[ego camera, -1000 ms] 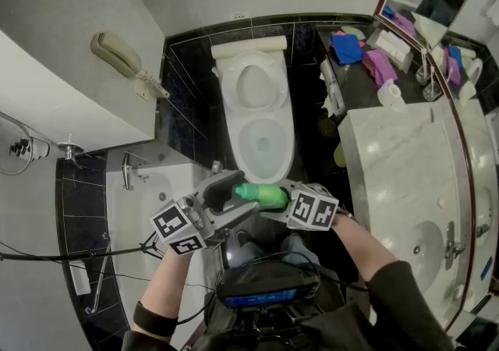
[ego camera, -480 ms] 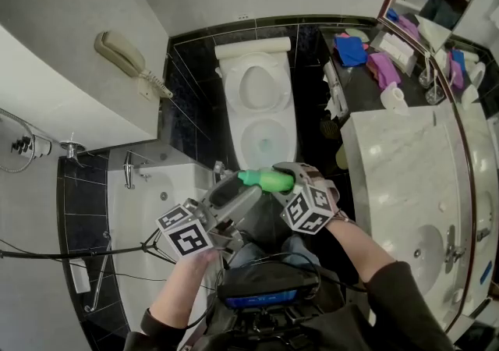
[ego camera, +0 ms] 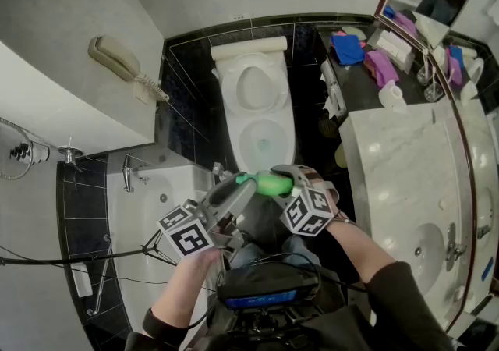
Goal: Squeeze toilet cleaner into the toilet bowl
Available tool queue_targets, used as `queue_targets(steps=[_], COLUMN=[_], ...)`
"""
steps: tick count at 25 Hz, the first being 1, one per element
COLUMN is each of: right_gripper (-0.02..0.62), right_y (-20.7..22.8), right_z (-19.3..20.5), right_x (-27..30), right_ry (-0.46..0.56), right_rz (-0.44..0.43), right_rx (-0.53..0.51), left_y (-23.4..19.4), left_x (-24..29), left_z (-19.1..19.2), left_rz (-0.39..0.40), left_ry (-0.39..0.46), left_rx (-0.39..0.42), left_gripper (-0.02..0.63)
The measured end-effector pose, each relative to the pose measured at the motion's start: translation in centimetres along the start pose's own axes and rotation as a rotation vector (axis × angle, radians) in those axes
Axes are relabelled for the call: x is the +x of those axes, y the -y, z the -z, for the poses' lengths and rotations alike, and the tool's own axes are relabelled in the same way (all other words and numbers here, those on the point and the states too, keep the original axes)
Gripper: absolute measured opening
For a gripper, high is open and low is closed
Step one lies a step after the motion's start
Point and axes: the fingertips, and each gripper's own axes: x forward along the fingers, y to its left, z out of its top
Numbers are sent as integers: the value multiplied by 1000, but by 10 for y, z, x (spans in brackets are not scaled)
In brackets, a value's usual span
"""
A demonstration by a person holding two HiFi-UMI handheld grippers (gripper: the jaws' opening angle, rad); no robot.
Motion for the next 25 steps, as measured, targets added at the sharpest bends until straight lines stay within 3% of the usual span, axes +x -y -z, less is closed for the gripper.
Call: queue_targets(steps=[8, 16, 20, 25], right_gripper=[192, 192, 190, 192], right_y=[-40, -81, -86, -83], right_z=[-15, -32, -34, -32], right_x=[-4, -22, -27, -24], right_ry=[67, 133, 147, 145], right_rz=[-321, -619, -649, -608], right_rx=[113, 195, 204, 192], left_y=[5, 18, 25, 24], left_x=[-2, -14, -16, -16], left_z=[-1, 7, 11, 13], left_rz=[82, 261, 317, 307], left_ry=[-53, -122, -135, -142], left_rx=[153, 414, 510, 510], left_gripper=[124, 121, 121, 124])
